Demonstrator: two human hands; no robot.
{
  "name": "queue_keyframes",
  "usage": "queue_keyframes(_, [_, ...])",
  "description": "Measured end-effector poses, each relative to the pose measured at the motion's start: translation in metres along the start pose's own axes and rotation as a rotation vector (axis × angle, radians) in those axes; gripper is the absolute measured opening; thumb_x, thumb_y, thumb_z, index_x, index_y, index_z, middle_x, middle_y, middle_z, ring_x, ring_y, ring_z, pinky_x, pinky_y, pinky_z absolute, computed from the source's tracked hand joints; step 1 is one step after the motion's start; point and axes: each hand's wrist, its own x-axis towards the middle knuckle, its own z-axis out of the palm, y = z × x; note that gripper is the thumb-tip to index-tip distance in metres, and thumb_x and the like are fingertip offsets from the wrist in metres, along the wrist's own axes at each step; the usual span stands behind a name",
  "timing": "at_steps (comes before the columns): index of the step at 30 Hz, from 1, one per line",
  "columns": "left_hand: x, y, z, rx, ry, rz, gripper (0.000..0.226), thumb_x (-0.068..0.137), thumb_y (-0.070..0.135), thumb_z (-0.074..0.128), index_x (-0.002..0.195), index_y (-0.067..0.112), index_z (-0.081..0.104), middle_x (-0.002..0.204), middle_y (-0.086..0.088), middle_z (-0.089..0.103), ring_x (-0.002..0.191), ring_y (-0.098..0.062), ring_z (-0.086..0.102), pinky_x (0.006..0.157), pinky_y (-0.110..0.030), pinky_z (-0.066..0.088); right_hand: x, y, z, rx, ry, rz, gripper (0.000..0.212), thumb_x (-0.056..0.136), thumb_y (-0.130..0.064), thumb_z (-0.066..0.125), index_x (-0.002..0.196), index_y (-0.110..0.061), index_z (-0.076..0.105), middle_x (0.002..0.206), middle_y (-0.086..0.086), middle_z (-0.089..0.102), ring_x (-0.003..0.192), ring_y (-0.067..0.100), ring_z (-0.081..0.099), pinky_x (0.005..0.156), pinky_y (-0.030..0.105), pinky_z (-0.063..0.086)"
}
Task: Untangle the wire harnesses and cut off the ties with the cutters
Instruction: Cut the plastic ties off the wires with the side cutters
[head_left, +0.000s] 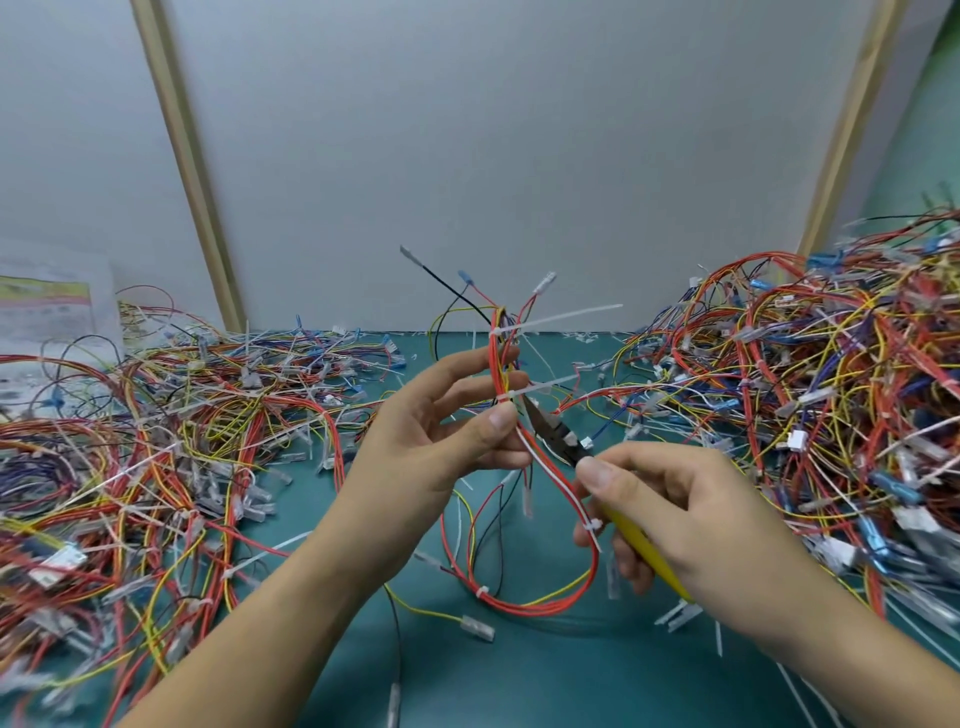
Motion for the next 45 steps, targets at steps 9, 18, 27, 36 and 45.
queue_keyframes(9, [-0.0007,-0.0018,-0.0001,-0.002,-0.035,0.004,0.037,0.09,0.009,0.063,0.127,0.015,0.063,0.123,-0.01,0.068,0.075,-0.019,0.068,0.073,-0.027,0.058,-0.0013,-0.0031,0.0003,0.008,0.006,0.007,0.035,0.08,-0.051,0.061,0.077,-0.018,0.072,0.073,0.012,0.072,0.048,0.028,0.056,0.046,0.041,0.049])
queue_keyframes(18, [-0.0007,-0.0013,-0.0002,-0.002,-0.037,0.0,0.035,0.091,0.009,0.064,0.126,0.014,0.064,0.124,-0.011,0.067,0.076,-0.021,0.068,0.073,-0.027,0.058,-0.0021,-0.0065,0.0,0.012,0.001,0.028,0.036,0.08,-0.051,0.06,0.076,-0.017,0.072,0.074,0.012,0.073,0.048,0.028,0.058,0.049,0.044,0.051])
queue_keyframes(27, [-0.0014,-0.0004,0.0,-0.008,-0.051,0.01,0.037,0.091,0.009,0.063,0.128,0.013,0.063,0.123,-0.012,0.067,0.074,-0.019,0.068,0.072,-0.026,0.058,-0.0023,-0.0065,0.0008,0.015,-0.012,0.033,0.034,0.08,-0.051,0.06,0.077,-0.019,0.073,0.076,0.011,0.074,0.047,0.024,0.058,0.049,0.04,0.052])
queue_keyframes(36, [-0.0006,-0.003,-0.0012,-0.017,-0.059,0.009,0.036,0.091,0.011,0.063,0.127,0.016,0.063,0.125,-0.012,0.067,0.075,-0.018,0.068,0.073,-0.026,0.058,-0.0019,-0.0042,0.0011,0.036,-0.002,0.042,0.037,0.078,-0.051,0.062,0.08,-0.015,0.072,0.077,0.013,0.074,0.051,0.027,0.06,0.052,0.045,0.054])
queue_keyframes(45, [-0.0009,-0.0018,-0.0006,-0.028,-0.064,0.003,0.037,0.091,0.01,0.062,0.128,0.015,0.063,0.126,-0.012,0.066,0.073,-0.018,0.067,0.072,-0.025,0.058,-0.0018,-0.0033,0.0011,0.062,-0.017,0.047,0.035,0.08,-0.049,0.062,0.079,-0.016,0.072,0.077,0.014,0.073,0.053,0.029,0.06,0.053,0.042,0.054])
